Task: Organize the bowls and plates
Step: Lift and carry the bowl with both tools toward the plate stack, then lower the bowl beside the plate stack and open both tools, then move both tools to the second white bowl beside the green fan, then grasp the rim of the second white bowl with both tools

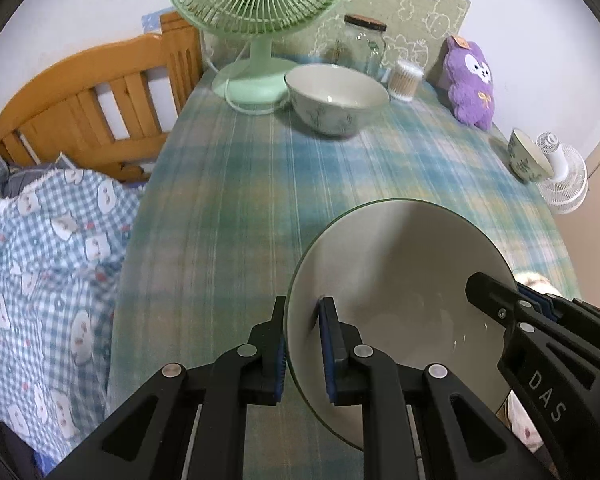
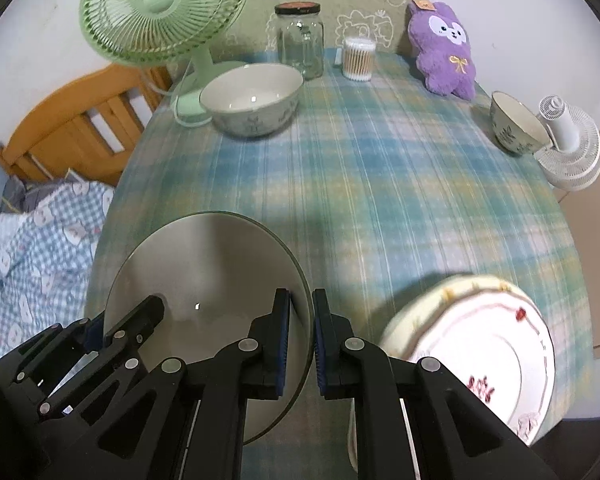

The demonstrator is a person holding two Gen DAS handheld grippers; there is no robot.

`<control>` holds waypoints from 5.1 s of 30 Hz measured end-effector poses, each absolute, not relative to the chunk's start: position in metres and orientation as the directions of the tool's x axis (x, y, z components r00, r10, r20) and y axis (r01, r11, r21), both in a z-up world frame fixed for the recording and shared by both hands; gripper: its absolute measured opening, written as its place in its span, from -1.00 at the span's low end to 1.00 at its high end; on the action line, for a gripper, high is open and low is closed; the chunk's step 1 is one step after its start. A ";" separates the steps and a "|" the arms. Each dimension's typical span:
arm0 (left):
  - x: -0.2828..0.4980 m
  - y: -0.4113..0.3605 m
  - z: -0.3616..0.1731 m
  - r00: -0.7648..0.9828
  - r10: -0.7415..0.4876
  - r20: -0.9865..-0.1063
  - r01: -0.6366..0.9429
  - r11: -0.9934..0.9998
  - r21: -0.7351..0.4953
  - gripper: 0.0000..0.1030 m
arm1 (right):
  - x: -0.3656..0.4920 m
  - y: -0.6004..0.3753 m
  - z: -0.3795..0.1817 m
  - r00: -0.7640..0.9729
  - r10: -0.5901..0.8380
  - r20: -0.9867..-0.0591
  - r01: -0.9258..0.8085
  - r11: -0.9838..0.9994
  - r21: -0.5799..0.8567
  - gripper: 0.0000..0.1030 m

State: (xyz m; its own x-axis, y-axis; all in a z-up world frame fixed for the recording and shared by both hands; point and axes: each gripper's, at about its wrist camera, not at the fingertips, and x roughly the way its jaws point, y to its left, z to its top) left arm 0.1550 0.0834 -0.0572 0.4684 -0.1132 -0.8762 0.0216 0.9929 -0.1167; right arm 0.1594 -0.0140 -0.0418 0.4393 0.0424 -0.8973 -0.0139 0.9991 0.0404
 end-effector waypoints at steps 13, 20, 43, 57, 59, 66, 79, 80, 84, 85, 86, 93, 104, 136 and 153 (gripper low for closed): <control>0.114 0.064 -0.064 0.450 -0.107 -0.887 0.037 0.994 -0.102 -0.77 | 0.118 -0.029 -0.050 0.430 0.038 -0.902 -0.007 0.999 0.038 -0.73; 0.109 0.056 -0.076 0.406 -0.096 -0.909 0.055 0.995 -0.080 -0.76 | 0.113 -0.034 -0.064 0.397 0.026 -0.917 -0.006 1.000 0.026 -0.73; 0.101 0.038 -0.056 0.440 -0.056 -0.897 0.051 0.998 -0.037 0.07 | 0.110 -0.048 -0.047 0.386 0.067 -0.920 -0.107 0.994 0.028 -0.69; 0.095 0.029 -0.009 0.531 0.019 -0.847 -0.042 0.999 -0.004 0.28 | 0.116 -0.060 0.001 0.457 0.120 -0.882 -0.218 0.976 0.020 -0.68; 0.098 0.029 -0.002 0.548 0.029 -0.836 -0.055 0.999 -0.001 0.31 | 0.120 -0.059 0.007 0.471 0.128 -0.873 -0.236 0.972 0.015 -0.68; 0.121 0.036 0.018 0.588 0.044 -0.808 -0.093 0.996 -0.014 0.34 | 0.140 -0.053 0.030 0.520 0.140 -0.843 -0.243 0.970 0.011 -0.68; 0.190 0.054 0.035 0.625 0.018 -0.781 -0.038 0.999 -0.007 0.37 | 0.211 -0.032 0.048 0.550 0.086 -0.831 -0.170 0.985 -0.010 -0.68; 0.196 0.056 0.035 0.624 0.011 -0.781 -0.031 0.999 -0.012 0.38 | 0.217 -0.030 0.048 0.551 0.074 -0.831 -0.161 0.987 -0.019 -0.68; 0.219 0.062 0.030 0.625 -0.014 -0.781 -0.004 1.000 -0.021 0.47 | 0.235 -0.025 0.046 0.549 0.047 -0.834 -0.134 0.990 -0.032 -0.68; 0.224 0.063 0.029 0.624 -0.021 -0.781 0.003 1.000 -0.024 0.47 | 0.239 -0.025 0.046 0.549 0.044 -0.835 -0.127 0.991 -0.031 -0.68; 0.230 0.064 0.028 0.624 -0.030 -0.781 0.014 1.000 -0.027 0.49 | 0.243 -0.024 0.045 0.549 0.041 -0.835 -0.121 0.992 -0.031 -0.68; 0.258 0.067 0.024 0.628 -0.026 -0.778 0.018 1.000 -0.019 0.58 | 0.273 -0.024 0.039 0.547 0.035 -0.836 -0.107 0.994 -0.028 -0.68; 0.300 0.060 0.016 0.646 0.052 -0.761 -0.045 0.999 0.030 0.73 | 0.331 -0.041 0.019 0.549 0.073 -0.833 -0.135 0.991 -0.003 -0.33; 0.387 0.064 -0.073 0.568 0.103 -0.816 -0.189 0.982 -0.007 0.29 | 0.456 -0.033 -0.068 0.500 0.208 -0.840 -0.254 0.963 0.087 0.16; 0.394 0.070 -0.085 0.546 0.151 -0.824 -0.213 0.976 0.038 -0.54 | 0.466 -0.011 -0.090 0.451 0.260 -0.854 -0.274 0.951 0.145 -0.54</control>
